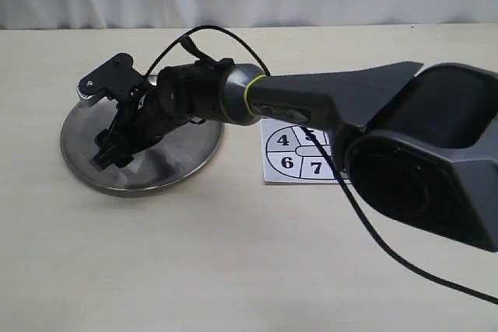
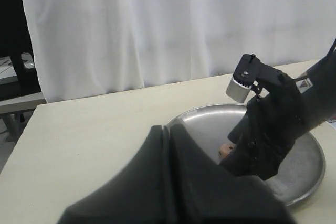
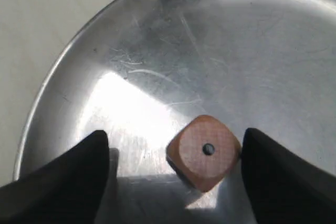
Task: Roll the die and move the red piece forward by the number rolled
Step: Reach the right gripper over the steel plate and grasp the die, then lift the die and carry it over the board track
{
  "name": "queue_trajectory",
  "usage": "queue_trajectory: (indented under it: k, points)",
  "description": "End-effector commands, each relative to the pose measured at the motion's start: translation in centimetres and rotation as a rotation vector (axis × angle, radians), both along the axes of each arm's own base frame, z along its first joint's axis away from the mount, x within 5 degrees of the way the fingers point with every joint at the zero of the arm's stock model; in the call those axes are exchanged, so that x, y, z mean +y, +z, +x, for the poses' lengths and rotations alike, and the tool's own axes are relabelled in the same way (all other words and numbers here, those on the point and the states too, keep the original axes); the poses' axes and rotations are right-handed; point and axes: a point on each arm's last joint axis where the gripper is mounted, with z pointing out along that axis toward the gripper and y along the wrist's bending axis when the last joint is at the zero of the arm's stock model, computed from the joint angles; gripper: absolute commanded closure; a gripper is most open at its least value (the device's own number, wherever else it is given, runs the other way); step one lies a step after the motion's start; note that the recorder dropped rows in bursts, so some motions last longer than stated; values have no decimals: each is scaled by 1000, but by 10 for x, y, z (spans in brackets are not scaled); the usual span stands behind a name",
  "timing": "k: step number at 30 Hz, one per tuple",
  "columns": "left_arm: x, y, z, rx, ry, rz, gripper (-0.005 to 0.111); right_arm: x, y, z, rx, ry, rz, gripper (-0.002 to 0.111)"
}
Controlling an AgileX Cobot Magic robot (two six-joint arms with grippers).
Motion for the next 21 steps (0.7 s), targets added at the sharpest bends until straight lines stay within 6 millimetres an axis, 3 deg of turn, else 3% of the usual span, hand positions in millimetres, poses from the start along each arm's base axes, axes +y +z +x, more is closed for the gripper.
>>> queue_trajectory:
  k: [1, 2, 3, 4, 9, 11, 15, 18, 21]
  points:
    - [-1, 0, 0, -8, -10, -3, 107, 0, -5, 5, -23, 28, -42, 70]
    - [-1, 0, 0, -8, -10, -3, 107, -1, -6, 4, -13, 31, -49, 77]
    - [-1, 0, 0, -8, -10, -3, 107, -1, -1, 2, 27, 52, -79, 95]
    - [-1, 0, 0, -8, -10, -3, 107, -2, 6, 0, 37, 67, -97, 103]
    - [-1, 0, 0, -8, -10, -3, 107, -22, 95, -7, -8, 129, -226, 104]
    - [-1, 0, 0, -8, -10, -3, 107, -43, 133, -5, -49, 78, -239, 104]
    - [-1, 0, 0, -8, -10, -3, 107, -96, 186, 8, -52, -70, -207, 104]
    - [-1, 0, 0, -8, -10, -3, 107, -138, 196, 22, 1, -192, -181, 104]
    - [-1, 0, 0, -8, -10, -3, 107, -177, 178, 36, 79, -284, -163, 104]
